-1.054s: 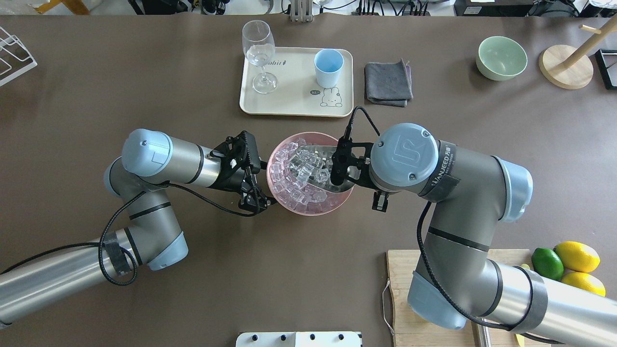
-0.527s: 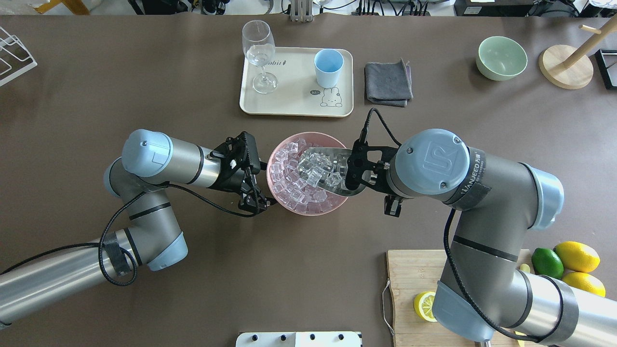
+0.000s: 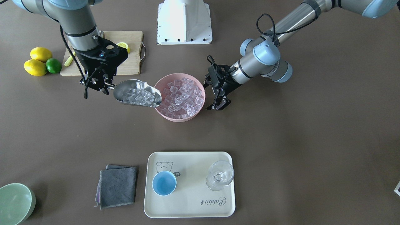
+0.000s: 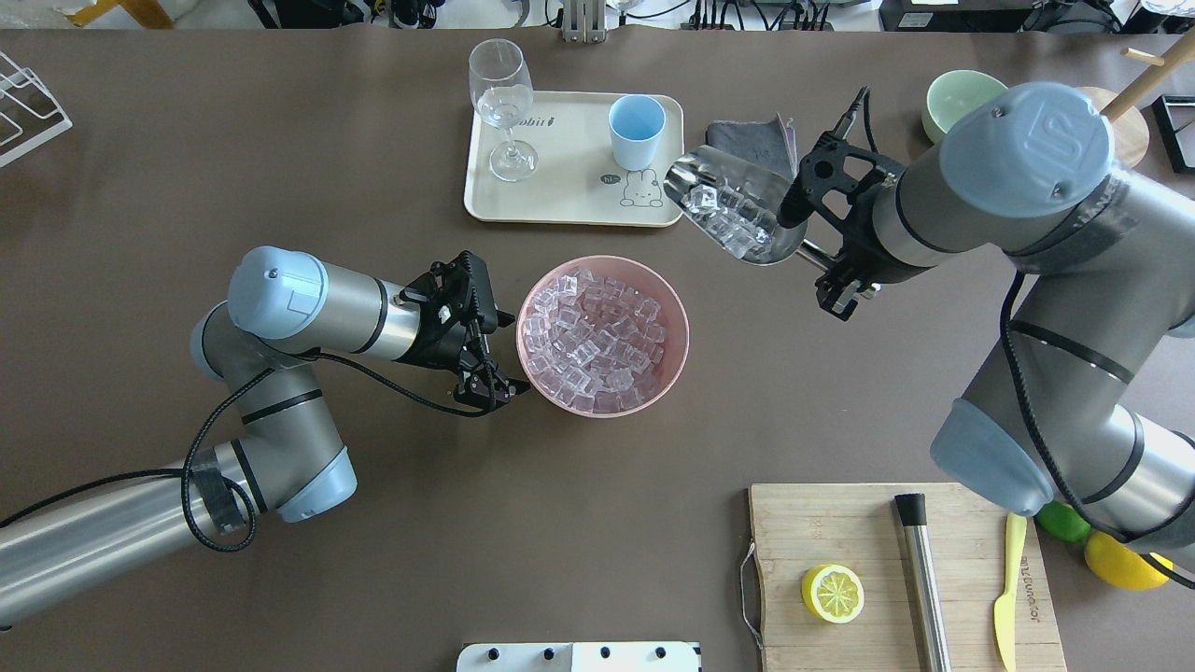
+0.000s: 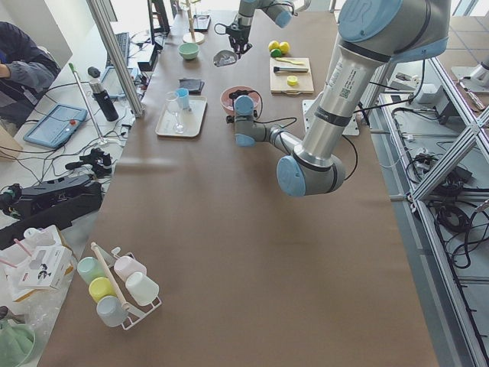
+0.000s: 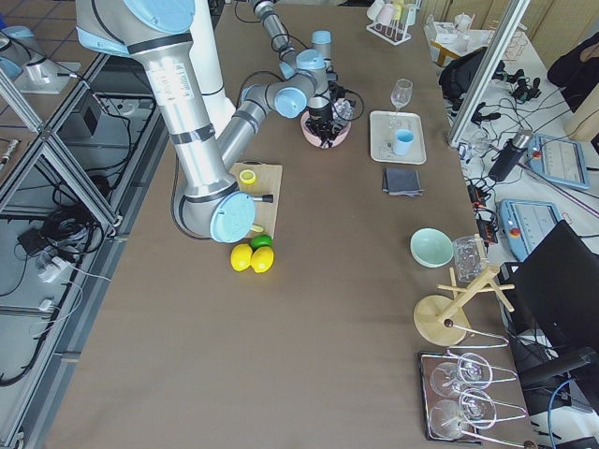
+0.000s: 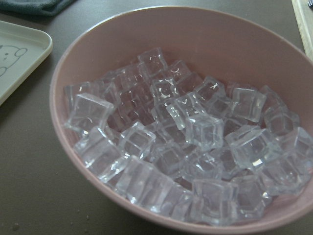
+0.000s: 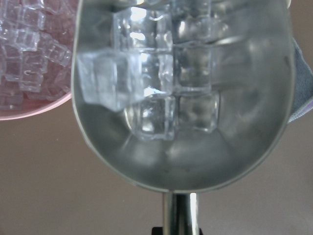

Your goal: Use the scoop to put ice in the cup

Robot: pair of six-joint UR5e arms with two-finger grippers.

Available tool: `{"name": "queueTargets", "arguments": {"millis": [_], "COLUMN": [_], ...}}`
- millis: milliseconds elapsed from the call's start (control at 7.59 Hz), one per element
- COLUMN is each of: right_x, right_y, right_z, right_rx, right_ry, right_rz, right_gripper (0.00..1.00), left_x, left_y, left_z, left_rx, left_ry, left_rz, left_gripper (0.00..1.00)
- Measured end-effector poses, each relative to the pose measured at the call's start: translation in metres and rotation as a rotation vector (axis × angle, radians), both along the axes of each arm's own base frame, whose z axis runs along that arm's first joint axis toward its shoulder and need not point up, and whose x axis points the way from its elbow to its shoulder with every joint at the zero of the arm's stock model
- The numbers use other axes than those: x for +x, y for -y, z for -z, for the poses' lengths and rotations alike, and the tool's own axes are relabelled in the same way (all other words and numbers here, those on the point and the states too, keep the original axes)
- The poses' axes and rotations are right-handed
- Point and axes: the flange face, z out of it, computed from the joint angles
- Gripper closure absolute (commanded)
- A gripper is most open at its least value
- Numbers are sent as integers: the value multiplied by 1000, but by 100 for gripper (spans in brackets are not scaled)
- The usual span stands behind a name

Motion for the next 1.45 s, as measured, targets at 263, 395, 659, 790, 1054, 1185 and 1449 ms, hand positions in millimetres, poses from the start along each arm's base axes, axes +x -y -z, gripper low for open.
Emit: {"name": "queueTargets", "arguments": {"millis": [263, 395, 659, 790, 1054, 1185, 1449], "right_x": [42, 58, 80, 82, 66, 53, 26], "right_y": [47, 70, 105, 119, 155, 178, 223], "right_z": [-38, -58, -74, -63, -35, -21, 10], "right_rx": [-151, -234, -389, -456, -561, -600, -644], "right_ry": [21, 29, 18, -4, -36, -44, -59], "right_rz": [-36, -50, -81, -95, -105, -117, -137], "right_gripper": [100, 100, 100, 100, 100, 100, 100], "left_x": [-19, -35, -67, -84, -108, -111, -122], "left_y": [-2, -2, -4, -2, 9, 14, 30], "left_z": [2, 7, 18, 18, 8, -1, -21], "left_rx": [-35, -65, -140, -181, -269, -312, -361], "left_ry": [55, 100, 212, 270, 395, 459, 591], "left_rz": [12, 25, 50, 68, 108, 123, 217], "left_gripper": [2, 2, 2, 2, 2, 2, 2]}}
